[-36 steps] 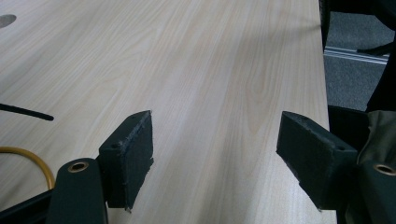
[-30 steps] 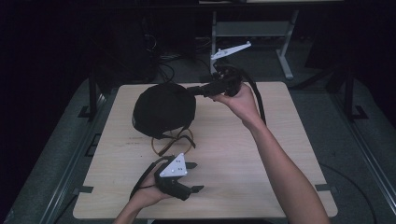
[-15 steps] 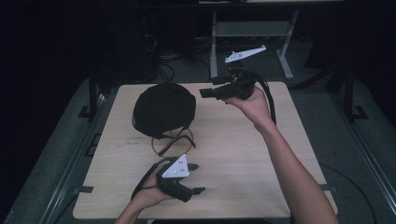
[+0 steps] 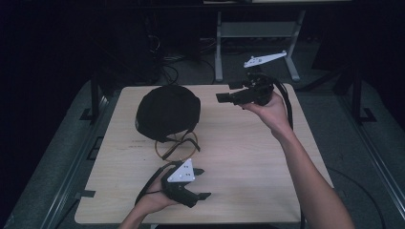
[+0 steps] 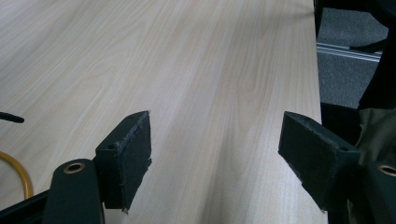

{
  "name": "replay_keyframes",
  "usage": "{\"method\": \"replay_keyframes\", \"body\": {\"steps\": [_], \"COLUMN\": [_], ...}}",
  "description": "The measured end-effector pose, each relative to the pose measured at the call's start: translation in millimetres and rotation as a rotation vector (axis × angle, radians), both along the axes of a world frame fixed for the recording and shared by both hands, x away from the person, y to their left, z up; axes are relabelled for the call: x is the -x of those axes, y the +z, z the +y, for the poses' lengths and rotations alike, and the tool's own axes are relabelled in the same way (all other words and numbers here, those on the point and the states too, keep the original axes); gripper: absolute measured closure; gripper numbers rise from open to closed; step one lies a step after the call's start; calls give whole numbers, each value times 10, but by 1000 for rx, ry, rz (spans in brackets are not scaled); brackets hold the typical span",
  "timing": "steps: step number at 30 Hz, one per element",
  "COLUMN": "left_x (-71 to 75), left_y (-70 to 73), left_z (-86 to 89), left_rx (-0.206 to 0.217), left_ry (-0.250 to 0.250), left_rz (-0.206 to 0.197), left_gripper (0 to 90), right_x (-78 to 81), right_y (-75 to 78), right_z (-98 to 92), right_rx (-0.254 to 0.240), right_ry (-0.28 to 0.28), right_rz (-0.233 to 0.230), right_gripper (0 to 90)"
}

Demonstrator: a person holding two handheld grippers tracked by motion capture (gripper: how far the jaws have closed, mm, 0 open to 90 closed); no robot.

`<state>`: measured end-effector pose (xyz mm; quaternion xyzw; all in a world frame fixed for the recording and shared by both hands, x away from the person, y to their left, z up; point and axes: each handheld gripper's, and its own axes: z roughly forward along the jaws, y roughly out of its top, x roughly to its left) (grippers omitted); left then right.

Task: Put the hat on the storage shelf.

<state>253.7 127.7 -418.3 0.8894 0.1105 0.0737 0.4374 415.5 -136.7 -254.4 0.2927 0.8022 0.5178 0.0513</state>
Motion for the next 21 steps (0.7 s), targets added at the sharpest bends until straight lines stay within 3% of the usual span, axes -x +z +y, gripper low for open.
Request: {"method": "replay_keyframes", "body": {"steps": [21], "left_x": [4], "left_y": [-16], "left_z": [-19], "left_rx": [-5], "left_ry": [1], "left_rz": [0], "left_gripper": [248], "right_x": [78], "right_y": [-115], "right_z": [-310], "right_rx": [4], "right_ry": [-38], "right_rz": [20], "right_gripper": [184]}}
